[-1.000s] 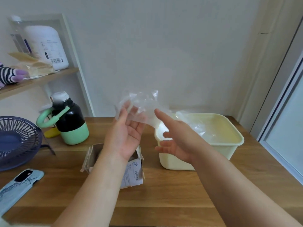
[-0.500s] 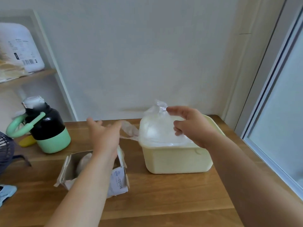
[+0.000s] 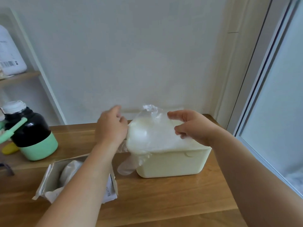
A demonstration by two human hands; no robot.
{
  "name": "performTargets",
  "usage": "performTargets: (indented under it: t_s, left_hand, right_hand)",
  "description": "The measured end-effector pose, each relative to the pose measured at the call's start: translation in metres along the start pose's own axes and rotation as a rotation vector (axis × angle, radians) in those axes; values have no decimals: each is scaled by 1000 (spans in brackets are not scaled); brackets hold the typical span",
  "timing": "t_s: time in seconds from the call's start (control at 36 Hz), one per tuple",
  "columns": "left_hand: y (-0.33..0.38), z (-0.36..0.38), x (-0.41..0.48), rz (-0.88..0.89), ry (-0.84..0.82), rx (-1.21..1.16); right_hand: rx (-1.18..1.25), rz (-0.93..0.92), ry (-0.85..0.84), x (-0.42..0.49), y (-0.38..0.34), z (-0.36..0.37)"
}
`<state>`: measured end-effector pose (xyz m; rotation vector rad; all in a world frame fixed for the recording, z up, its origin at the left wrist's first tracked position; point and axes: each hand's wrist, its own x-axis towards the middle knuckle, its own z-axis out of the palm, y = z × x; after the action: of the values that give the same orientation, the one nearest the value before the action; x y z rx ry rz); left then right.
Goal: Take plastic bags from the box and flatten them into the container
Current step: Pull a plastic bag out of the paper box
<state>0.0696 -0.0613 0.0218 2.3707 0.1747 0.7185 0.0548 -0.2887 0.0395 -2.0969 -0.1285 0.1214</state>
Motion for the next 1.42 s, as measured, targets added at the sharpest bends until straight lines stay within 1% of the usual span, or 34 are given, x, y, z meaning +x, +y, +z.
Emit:
performTargets:
  t_s: [0.03,0.06,0.08,0.11,0.14,0.17,0.19,0.22,0.25,0.28,0.31,0.36,0.42,0.47,0.53,0.58,0.64,0.69,0.75,0.78,0.83,0.89,0.94,1.0,1.06,1.11,1.17,1.25,1.33,1.42]
  left_hand:
    - [3,-2,-2,12,50,-4]
    - [8,-3,-5,79,102,-31]
    - [15,-4,-10,204,137,-75]
    - [23,-4,-14,348,122,-108]
    - [30,-1,-17,484,52,-137]
    - [37,2,-20,574,-86,-153]
    - [44,5,-23,604,-273,-140]
    - [47,11,-23,596,-465,-74]
    - [48,17,-21,565,-630,54]
    - [48,23,-18,521,-761,196]
    - [47,27,-14,473,-858,308]
    - [44,32,-7,397,-968,441]
    - [41,37,-2,356,-1018,505]
    - [40,41,0,351,-1056,542]
    - [41,46,-2,355,-1072,547]
    - [41,52,-2,353,-1064,543]
    - [40,58,-2,353,-1043,548]
    - [39,62,-1,356,-1025,545]
    - [39,63,-2,366,-1024,539]
    - [40,64,-3,365,-1026,541]
    - [39,64,-4,343,-1027,574]
    - [38,67,-5,332,-1030,602]
    - [37,69,-5,315,-1063,625]
    - [39,70,-6,299,-1094,649]
    - [40,70,-5,296,-1108,666]
    - [39,69,-4,288,-1104,657]
    - [36,64,-2,268,-1064,556]
    - [35,45,-1,216,-910,322]
    - [33,20,-2,235,-682,207]
    - [25,-5,-5,217,-554,112]
  right_hand:
    - [-65,29,12,3,4,-2]
    - [-125,54,22,6,7,-4]
    - [-175,76,27,9,9,-5]
    - [-215,92,28,10,10,-6]
    - [-246,103,25,12,10,-7]
    - [-266,108,21,13,11,-8]
    - [-283,113,16,14,11,-9]
    - [-306,113,10,15,12,-10]
    - [-338,110,2,16,12,-11]
    - [-374,103,-10,16,12,-12]
    - [-405,97,-25,16,12,-12]
    - [-466,95,-50,17,14,-14]
    - [-547,108,-68,19,18,-17]
    - [-598,146,-83,21,22,-17]
    - [-674,157,-80,21,25,-15]
    - [-778,122,-6,19,24,-12]
    - [-909,51,107,15,19,-9]
    - [-986,-47,144,15,14,-6]
    - [-974,-92,44,17,11,-3]
    - [-932,-50,-43,19,12,-2]
    - [-868,101,-246,25,18,0]
    - [-877,214,-401,32,27,2]
    - [-873,259,-473,37,34,4]
    - [-872,271,-488,41,38,4]
    - [-850,274,-466,41,39,4]
    - [-804,266,-410,39,39,1]
    - [-756,233,-328,33,34,-3]
    - [-685,175,-166,20,20,-10]
    - [-718,87,-3,10,9,-12]
    - [-720,1,84,0,-3,-1]
